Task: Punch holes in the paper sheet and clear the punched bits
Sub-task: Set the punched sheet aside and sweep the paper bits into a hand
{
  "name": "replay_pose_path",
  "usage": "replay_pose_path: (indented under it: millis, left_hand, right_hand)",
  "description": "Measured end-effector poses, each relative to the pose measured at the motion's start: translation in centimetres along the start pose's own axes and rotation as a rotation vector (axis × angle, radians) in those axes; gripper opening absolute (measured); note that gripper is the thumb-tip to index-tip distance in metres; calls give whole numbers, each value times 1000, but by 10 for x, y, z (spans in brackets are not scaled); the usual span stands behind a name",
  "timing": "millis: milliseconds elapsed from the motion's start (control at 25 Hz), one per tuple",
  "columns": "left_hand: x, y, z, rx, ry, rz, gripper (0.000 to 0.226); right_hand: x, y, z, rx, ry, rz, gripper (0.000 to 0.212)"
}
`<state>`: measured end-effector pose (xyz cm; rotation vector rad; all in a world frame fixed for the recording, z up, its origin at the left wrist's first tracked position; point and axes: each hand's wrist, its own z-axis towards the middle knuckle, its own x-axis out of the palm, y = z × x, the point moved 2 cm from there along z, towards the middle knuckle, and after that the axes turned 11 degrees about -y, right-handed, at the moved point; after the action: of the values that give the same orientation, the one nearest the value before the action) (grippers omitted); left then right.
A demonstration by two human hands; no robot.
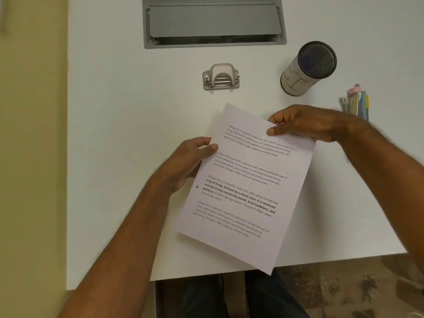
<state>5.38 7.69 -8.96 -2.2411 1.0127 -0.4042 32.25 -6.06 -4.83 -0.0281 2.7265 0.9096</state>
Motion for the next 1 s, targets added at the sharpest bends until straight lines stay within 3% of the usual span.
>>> replay_pose_path:
  millis: [160, 280, 400, 560, 800, 1000]
  left_hand:
    - [11, 11, -9, 32, -43, -110, 24]
    - [12, 15, -13, 40, -103, -184, 19]
    - [11, 14, -15, 46, -181, -278, 18]
    - [16, 3, -17, 121, -330, -390, 16]
    - [25, -30, -33, 354, -456, -337, 15]
    - [33, -49, -62, 492, -395, -282, 21]
  right_hand:
    - [-1, 12, 2, -34, 11, -68, 17]
    - [-12, 16, 1, -35, -75, -73, 24]
    - [-17, 8, -8, -29, -148, 166, 36]
    - [5, -9, -27, -79, -180, 528, 35]
    - [36, -13, -64, -204, -611, 546, 13]
    - [39, -7, -100, -348, -777, 548, 13]
